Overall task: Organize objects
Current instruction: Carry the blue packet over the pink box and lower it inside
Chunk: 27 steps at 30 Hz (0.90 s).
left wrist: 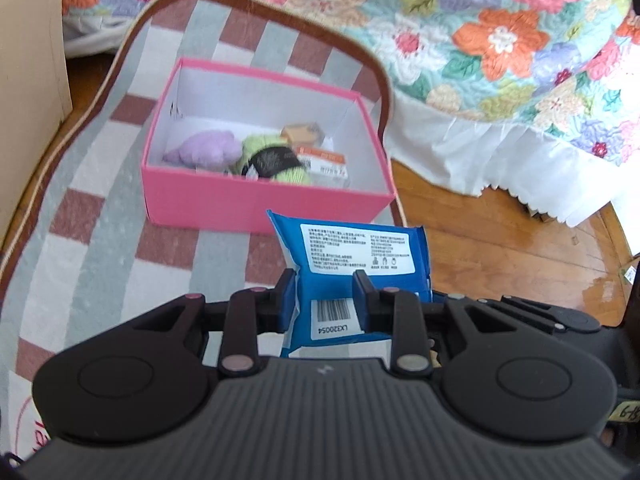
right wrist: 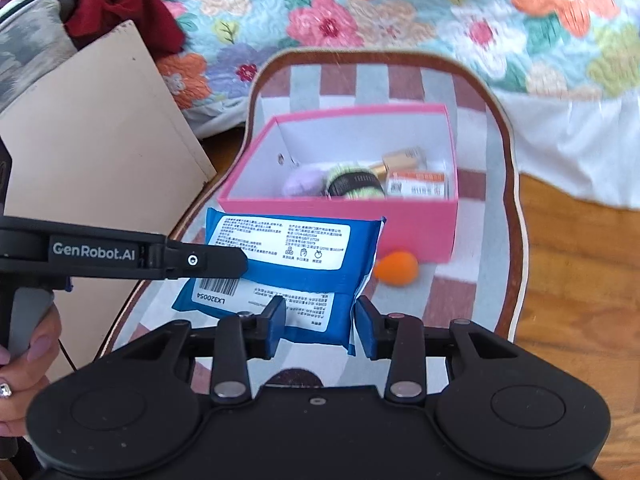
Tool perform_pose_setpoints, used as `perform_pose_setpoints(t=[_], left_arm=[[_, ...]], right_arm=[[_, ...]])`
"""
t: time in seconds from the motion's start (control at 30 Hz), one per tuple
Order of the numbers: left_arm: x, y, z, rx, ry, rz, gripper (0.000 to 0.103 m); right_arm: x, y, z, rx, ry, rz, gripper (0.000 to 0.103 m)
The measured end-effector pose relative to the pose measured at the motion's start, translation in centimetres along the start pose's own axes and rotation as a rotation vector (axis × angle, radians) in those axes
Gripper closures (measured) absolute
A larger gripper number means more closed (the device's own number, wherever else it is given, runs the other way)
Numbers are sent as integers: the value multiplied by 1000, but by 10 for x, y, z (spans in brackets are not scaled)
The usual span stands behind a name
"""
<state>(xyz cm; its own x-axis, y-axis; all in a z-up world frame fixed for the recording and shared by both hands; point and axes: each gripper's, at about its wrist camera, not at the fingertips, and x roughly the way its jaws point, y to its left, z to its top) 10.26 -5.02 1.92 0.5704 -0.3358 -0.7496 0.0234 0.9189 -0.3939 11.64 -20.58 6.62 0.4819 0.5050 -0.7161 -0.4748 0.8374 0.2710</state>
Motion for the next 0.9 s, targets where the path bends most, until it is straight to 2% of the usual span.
perform_pose_setpoints(t=[0.13, 0.27, 0.37, 0.53, 0.7, 0.8, 0.83, 0.9], left_arm=[[-17, 0, 19, -8, -44, -2, 75], [-32, -2, 47, 2, -105, 28, 75], [-40, -3, 76, 36, -152, 63, 75], [-40, 20, 120, 5, -225, 71, 75], [-7, 46, 143, -15, -259, 95, 75], [28, 53, 150, -3, -230, 142, 74], [39, 57, 151, -14, -223, 142, 74], [61, 69, 151, -52, -186, 114, 74]], right_arm=[[-11, 8, 18, -43, -23, 17, 57], [-14, 19, 43, -90, -50, 38, 57], [-9, 33, 68, -143, -58, 39, 57], [5, 53, 116, -224, -92, 42, 57], [44, 58, 143, -256, -60, 53, 57], [73, 59, 148, -301, -39, 34, 62], [81, 57, 148, -313, -32, 23, 67], [97, 50, 146, -319, -28, 3, 69]])
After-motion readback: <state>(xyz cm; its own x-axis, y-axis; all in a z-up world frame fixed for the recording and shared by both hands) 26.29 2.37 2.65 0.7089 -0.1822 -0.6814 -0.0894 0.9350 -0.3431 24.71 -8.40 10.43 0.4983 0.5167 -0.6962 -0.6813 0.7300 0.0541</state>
